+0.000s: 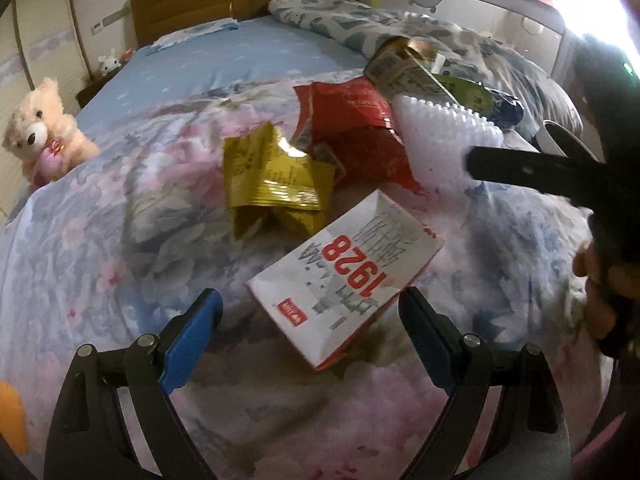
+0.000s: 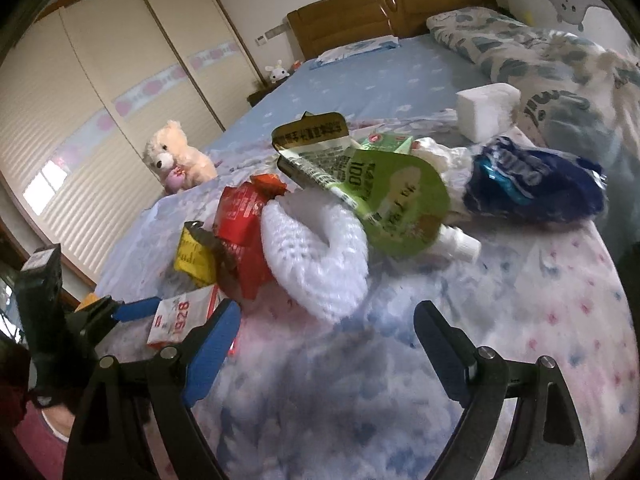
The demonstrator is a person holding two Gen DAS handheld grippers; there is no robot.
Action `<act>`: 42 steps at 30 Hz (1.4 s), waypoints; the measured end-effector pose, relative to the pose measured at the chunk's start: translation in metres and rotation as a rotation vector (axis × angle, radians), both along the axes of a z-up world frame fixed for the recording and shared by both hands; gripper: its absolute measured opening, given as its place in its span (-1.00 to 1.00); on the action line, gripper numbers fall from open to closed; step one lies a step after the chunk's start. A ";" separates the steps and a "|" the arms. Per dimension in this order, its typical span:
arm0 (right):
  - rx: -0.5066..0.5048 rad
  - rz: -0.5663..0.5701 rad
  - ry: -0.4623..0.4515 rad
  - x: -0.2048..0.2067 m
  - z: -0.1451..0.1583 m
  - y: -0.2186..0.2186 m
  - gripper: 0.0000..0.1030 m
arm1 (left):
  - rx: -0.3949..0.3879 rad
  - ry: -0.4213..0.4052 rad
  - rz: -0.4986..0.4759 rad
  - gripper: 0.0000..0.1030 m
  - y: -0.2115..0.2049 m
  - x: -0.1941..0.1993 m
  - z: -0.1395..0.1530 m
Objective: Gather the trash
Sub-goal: 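Grasp the red-white carton with left gripper while right grasps white foam net, then carry the red-white carton and white foam net over the bin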
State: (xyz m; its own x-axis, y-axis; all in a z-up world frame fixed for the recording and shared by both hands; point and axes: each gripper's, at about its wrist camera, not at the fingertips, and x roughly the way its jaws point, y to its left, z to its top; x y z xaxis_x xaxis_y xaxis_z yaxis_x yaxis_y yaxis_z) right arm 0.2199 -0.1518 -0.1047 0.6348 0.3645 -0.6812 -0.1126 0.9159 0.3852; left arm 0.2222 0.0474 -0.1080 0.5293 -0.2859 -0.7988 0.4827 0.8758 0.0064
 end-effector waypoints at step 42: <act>0.056 -0.186 -0.052 -0.143 0.023 -0.115 -0.52 | -0.133 -0.017 0.084 0.06 -0.121 -0.105 0.039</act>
